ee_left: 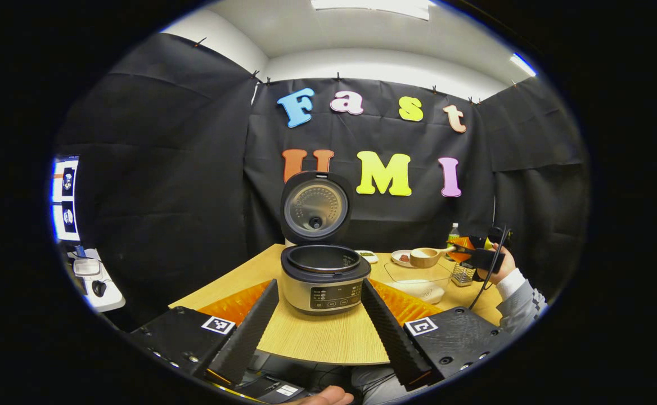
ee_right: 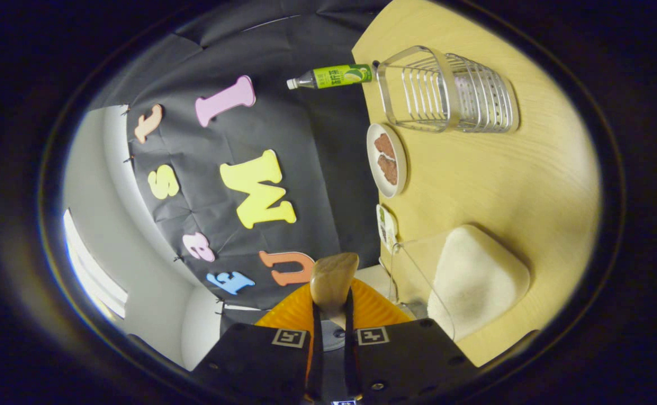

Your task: Close the left gripper, press the button to open the rice cooker; take a wooden spoon from the chopstick holder with the right hand, scoop a spoonful of rice and pour it into the rice cooker, then put the wooden spoon back into the chopstick holder.

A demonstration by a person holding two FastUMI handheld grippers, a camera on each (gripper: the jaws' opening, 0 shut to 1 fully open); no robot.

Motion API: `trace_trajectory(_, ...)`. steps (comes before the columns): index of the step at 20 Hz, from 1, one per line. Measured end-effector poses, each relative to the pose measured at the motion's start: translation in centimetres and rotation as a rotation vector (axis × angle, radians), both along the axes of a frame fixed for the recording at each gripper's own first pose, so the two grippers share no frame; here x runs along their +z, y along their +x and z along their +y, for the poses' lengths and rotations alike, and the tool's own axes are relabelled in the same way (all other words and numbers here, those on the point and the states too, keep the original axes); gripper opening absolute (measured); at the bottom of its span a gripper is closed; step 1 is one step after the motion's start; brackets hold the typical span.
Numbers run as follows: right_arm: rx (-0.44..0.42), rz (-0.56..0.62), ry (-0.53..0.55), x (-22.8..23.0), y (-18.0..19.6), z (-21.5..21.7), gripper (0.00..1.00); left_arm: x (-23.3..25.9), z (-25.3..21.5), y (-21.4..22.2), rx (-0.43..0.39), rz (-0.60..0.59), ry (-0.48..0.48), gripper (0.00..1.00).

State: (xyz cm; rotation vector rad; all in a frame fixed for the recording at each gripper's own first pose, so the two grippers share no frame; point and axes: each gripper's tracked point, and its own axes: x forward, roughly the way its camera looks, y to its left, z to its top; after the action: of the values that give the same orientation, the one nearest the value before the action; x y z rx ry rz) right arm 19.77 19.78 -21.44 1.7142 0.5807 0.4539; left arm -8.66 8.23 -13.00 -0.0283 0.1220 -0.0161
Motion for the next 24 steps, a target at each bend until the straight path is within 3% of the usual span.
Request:
trace_trajectory(7, 0.04, -0.039, 0.006, 4.9, -0.2, 4.9, 0.16, 0.3, 0.7, -1.0, -0.002, -0.006, -0.003, 0.94)
trace_trajectory(8, 0.05, -0.048, -0.001, 5.7, -0.3, 6.0, 0.16, 0.4, 0.8, -1.1, -0.001, -0.005, -0.001, 0.83)
trace_trajectory(9, 0.06, -0.056, -0.005, 6.5, -0.3, 7.1, 0.15, 0.3, 1.0, -1.3, -0.001, -0.005, 0.001, 0.94)
trace_trajectory(12, 0.105, -0.091, -0.041, 8.4, -0.8, 11.8, 0.14, 0.2, 1.2, -1.7, -0.006, -0.001, 0.006, 0.94)
trace_trajectory(13, 0.112, -0.102, -0.069, 8.8, -0.7, 13.3, 0.15, 0.3, 1.3, -2.0, -0.009, -0.002, 0.012, 0.83)
trace_trajectory(14, 0.124, -0.117, -0.108, 9.1, -0.7, 15.0, 0.15, 0.2, 1.4, -2.3, -0.012, -0.003, 0.019, 0.94)
trace_trajectory(18, 0.178, -0.157, -0.286, 9.4, -0.7, 21.0, 0.15, -0.1, 2.2, -2.7, -0.007, -0.008, 0.071, 0.94)
trace_trajectory(24, 0.176, -0.28, -0.605, 9.3, -0.7, 24.7, 0.15, -0.4, 3.1, -3.0, 0.007, 0.006, 0.048, 0.94)
